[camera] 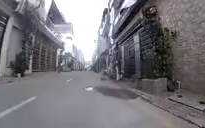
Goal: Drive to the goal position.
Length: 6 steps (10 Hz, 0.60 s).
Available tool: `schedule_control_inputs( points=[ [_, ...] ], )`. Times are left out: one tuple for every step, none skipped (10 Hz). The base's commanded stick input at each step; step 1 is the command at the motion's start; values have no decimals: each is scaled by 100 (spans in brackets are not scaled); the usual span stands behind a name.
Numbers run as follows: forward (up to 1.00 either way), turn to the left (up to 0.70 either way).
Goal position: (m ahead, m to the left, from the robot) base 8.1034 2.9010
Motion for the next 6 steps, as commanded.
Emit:
schedule_control_inputs(
  points=[
    [70,0],
    [70,-26],
    [70,-35],
    [70,-35],
    [70,-35],
    [70,-35]
  ],
)
